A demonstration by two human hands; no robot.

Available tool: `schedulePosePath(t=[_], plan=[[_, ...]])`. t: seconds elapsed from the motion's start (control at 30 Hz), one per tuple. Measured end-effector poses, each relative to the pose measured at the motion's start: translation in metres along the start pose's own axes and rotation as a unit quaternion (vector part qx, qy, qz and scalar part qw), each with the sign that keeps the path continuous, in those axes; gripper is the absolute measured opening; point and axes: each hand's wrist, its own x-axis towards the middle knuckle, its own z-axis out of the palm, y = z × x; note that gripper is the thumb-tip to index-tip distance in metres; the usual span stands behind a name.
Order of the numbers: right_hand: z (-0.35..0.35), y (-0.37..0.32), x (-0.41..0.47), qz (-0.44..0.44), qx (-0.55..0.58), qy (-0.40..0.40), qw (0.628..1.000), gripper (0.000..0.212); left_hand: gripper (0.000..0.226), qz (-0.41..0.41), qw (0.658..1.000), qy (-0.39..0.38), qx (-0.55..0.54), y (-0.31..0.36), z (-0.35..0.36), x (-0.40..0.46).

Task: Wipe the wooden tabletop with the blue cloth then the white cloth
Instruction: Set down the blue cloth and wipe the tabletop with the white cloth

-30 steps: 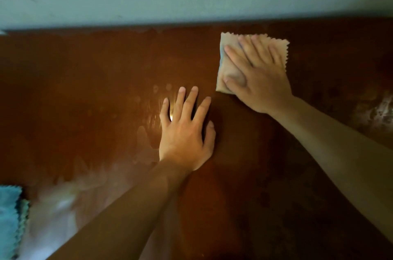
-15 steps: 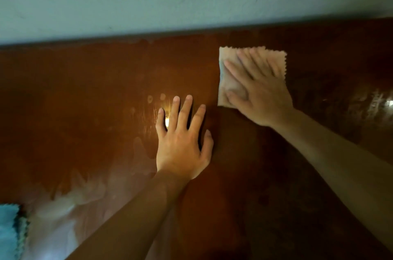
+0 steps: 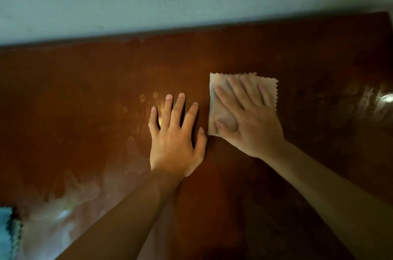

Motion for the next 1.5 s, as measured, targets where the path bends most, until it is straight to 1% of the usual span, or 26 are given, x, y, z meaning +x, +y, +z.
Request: schedulePosePath(t=[0.23, 0.3, 0.43, 0.53, 0.63, 0.7, 0.77, 0.93, 1.03, 1.17, 1.3, 1.5], plan=[[-0.009, 0.024, 0.057, 0.016, -0.029, -0.050, 0.998, 0.081, 0.058, -0.001, 1.000, -0.005, -0.001, 0.000, -0.001, 0.000], [-0.008, 0.019, 0.045, 0.015, -0.027, -0.043, 0.999, 0.081, 0.058, -0.001, 1.000, -0.007, -0.002, 0.000, -0.001, 0.000], [-0.001, -0.006, -0.012, 0.006, 0.005, 0.004, 1.000, 0.076, 0.059, -0.006, 1.000, -0.017, -0.009, 0.000, -0.002, 0.001], [0.002, -0.010, -0.025, 0.002, 0.020, 0.021, 1.000, 0.075, 0.059, -0.007, 1.000, -0.015, -0.007, 0.001, -0.003, 0.000], [-0.003, -0.002, -0.006, -0.018, 0.002, -0.006, 1.000, 0.076, 0.058, -0.007, 1.000, -0.013, -0.008, 0.002, -0.002, 0.001], [-0.005, 0.003, 0.014, -0.003, -0.015, -0.031, 0.999, 0.077, 0.057, -0.006, 1.000, -0.001, -0.009, 0.001, -0.001, 0.000], [-0.005, 0.001, 0.023, 0.021, -0.029, -0.031, 0.999, 0.076, 0.056, -0.003, 1.000, 0.011, -0.012, 0.000, 0.000, 0.000], [0.007, -0.021, -0.025, 0.032, -0.015, 0.015, 0.999, 0.073, 0.057, -0.005, 1.000, 0.001, -0.023, 0.001, -0.002, 0.000], [0.008, -0.027, -0.038, 0.032, -0.008, 0.027, 0.999, 0.071, 0.058, -0.004, 1.000, -0.003, -0.030, 0.001, -0.003, -0.001], [0.006, -0.022, -0.030, 0.017, -0.013, 0.005, 1.000, 0.072, 0.059, -0.001, 1.000, 0.000, -0.027, -0.001, -0.002, 0.000], [-0.001, -0.022, -0.019, 0.034, -0.016, -0.024, 0.999, 0.075, 0.059, 0.002, 1.000, -0.006, -0.030, -0.003, -0.002, 0.001], [0.005, -0.050, -0.075, 0.051, -0.004, -0.020, 0.998, 0.072, 0.060, 0.009, 0.999, -0.001, -0.038, -0.002, 0.000, 0.001]])
